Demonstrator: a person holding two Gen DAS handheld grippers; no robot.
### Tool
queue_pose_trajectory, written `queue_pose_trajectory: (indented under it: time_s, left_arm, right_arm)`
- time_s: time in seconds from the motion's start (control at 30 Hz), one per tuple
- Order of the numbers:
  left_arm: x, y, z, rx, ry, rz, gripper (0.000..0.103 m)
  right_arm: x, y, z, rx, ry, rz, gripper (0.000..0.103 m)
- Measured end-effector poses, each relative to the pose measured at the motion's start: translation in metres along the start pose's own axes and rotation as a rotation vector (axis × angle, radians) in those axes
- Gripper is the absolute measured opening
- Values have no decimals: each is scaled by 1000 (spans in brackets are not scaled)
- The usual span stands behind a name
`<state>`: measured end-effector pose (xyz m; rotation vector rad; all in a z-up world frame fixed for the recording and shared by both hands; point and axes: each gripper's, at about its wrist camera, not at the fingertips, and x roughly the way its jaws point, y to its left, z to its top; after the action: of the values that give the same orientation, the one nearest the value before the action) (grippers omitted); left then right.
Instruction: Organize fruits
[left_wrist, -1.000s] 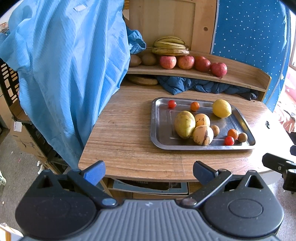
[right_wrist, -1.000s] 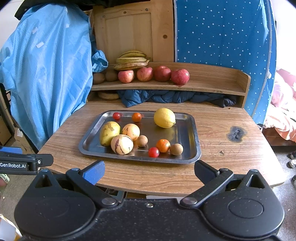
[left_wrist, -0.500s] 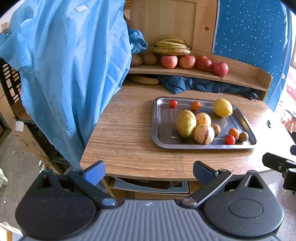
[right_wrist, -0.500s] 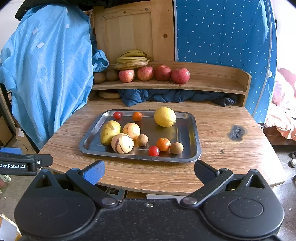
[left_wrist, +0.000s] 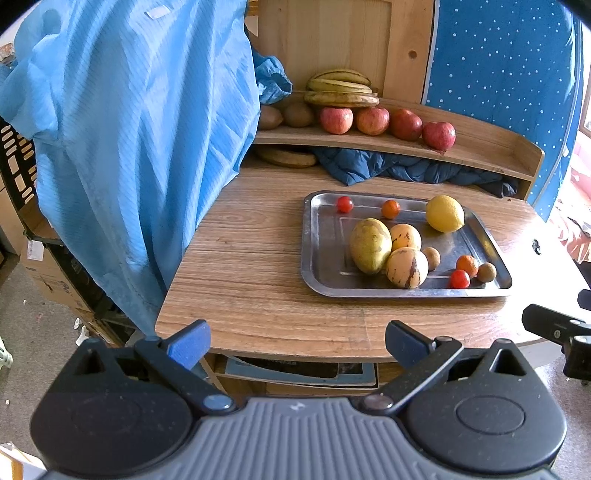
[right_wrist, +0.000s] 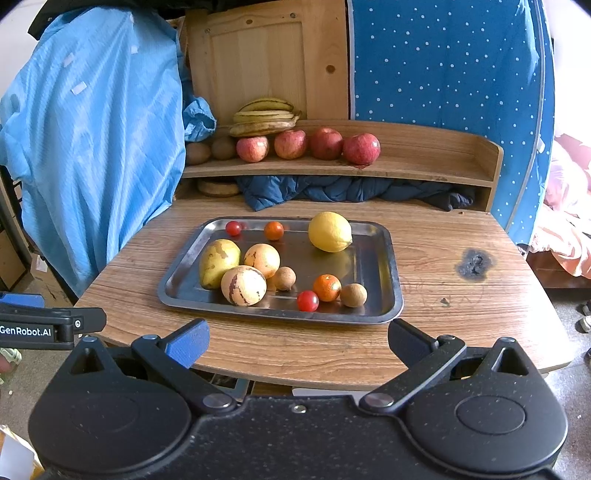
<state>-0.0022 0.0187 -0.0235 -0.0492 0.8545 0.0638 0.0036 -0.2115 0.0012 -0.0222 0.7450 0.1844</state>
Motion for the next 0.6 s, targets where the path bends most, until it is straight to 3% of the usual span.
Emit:
queue_pose_trajectory:
  time_s: [0.6]
  left_arm:
    - [14, 5, 12, -36, 32, -52, 102]
  right_arm:
    - [11, -6, 3, 8, 8, -22, 102]
